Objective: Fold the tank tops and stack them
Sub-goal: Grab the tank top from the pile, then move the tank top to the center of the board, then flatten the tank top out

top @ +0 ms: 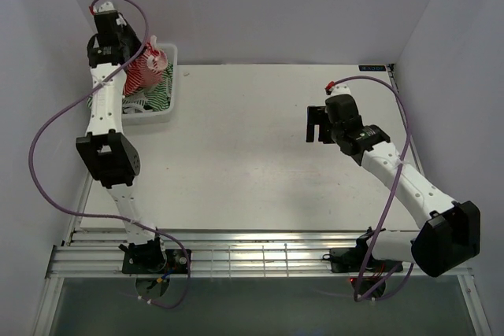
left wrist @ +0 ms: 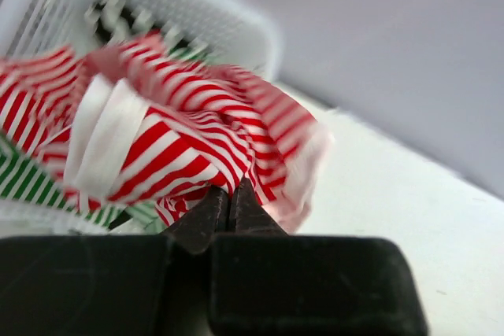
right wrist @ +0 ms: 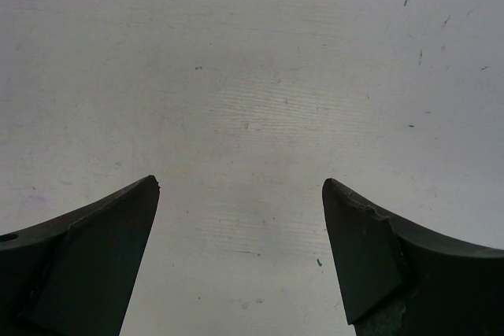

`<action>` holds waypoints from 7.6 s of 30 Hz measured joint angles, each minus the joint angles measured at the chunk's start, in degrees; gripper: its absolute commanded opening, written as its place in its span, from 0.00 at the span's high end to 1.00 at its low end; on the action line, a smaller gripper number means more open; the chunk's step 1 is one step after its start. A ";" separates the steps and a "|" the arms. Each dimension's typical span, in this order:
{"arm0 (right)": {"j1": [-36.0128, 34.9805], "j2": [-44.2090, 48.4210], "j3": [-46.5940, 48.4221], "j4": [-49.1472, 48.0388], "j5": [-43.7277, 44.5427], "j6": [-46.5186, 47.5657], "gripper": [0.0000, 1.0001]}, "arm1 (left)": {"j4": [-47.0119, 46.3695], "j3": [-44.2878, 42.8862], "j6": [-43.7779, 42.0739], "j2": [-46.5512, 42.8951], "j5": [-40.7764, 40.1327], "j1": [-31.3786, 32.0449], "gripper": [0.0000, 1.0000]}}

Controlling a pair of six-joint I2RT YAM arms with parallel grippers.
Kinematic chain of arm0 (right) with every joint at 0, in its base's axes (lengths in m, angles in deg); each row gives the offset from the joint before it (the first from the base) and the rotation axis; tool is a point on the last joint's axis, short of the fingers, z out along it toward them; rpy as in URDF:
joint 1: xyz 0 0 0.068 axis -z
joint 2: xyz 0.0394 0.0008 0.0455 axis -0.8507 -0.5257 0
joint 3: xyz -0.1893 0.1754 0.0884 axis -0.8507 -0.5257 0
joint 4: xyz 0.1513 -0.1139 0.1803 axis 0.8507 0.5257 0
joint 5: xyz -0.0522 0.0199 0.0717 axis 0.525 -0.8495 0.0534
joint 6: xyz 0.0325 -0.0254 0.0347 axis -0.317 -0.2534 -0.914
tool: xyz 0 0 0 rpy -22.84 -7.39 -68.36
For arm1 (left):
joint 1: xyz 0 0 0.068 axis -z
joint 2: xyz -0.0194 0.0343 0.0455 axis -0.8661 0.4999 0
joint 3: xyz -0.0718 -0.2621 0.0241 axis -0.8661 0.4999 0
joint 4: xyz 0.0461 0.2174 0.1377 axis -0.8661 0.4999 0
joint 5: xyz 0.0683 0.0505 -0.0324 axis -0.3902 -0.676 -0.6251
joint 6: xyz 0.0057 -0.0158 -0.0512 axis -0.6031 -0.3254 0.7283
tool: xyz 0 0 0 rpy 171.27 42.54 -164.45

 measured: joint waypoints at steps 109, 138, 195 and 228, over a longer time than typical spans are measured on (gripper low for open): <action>20.50 -42.42 18.97 -7.61 -16.63 -1.01 0.62 | -26.88 25.18 -8.61 8.81 15.08 23.58 1.00; 20.17 23.50 5.40 -13.75 -28.17 2.71 0.92 | -36.59 52.74 -3.30 -63.87 14.03 24.46 1.00; 15.13 -0.94 -12.83 -8.41 -29.70 0.09 0.10 | -29.33 62.42 5.16 -25.24 11.65 29.31 0.02; 17.44 -31.58 8.15 -8.13 -26.58 -0.98 0.10 | -24.50 47.71 5.84 -4.74 10.88 27.76 0.02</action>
